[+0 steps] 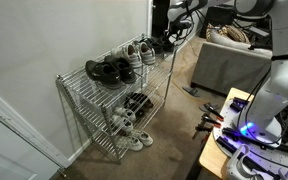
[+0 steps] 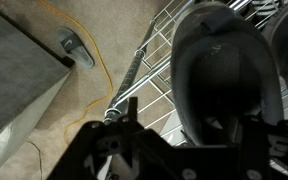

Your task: Pick up the dark grey sneaker from the second shelf and put it on the topmost shelf.

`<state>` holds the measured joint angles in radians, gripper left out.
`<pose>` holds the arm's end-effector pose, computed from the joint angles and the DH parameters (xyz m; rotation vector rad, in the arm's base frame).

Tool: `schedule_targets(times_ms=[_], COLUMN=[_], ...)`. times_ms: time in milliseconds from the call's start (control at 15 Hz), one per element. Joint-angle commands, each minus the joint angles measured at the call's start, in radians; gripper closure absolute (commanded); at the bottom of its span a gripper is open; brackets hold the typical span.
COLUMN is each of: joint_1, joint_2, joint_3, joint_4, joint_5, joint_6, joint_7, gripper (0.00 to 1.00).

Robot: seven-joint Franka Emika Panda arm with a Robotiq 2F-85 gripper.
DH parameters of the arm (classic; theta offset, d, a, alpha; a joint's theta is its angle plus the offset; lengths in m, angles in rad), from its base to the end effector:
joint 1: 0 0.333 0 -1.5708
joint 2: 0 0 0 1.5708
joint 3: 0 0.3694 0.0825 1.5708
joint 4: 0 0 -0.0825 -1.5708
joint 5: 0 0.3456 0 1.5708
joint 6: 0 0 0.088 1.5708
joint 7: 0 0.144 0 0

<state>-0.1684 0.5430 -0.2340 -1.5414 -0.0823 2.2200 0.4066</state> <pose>0.6618 -0.2550 0.3869 2.7572 -1.0416 0.2196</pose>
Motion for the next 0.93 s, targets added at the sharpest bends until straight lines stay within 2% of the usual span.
schedule_targets(times_ms=[0, 467, 733, 800, 867], joint_1=[0.016, 0.021, 0.014, 0.011, 0.011], joint_2=[-0.146, -0.294, -0.357, -0.29, -0.303], joint_3=[-0.017, -0.016, -0.009, -0.01, -0.01], joint_4=[-0.147, -0.316, -0.412, -0.321, -0.343], joint_5=[0.0, -0.006, 0.012, 0.0, 0.0], joint_6=[0.053, 0.073, 0.122, 0.076, 0.088], joint_7=[0.018, 0.027, 0.014, 0.004, 0.004], gripper=[0.0, 0.0, 0.0, 0.0, 0.0])
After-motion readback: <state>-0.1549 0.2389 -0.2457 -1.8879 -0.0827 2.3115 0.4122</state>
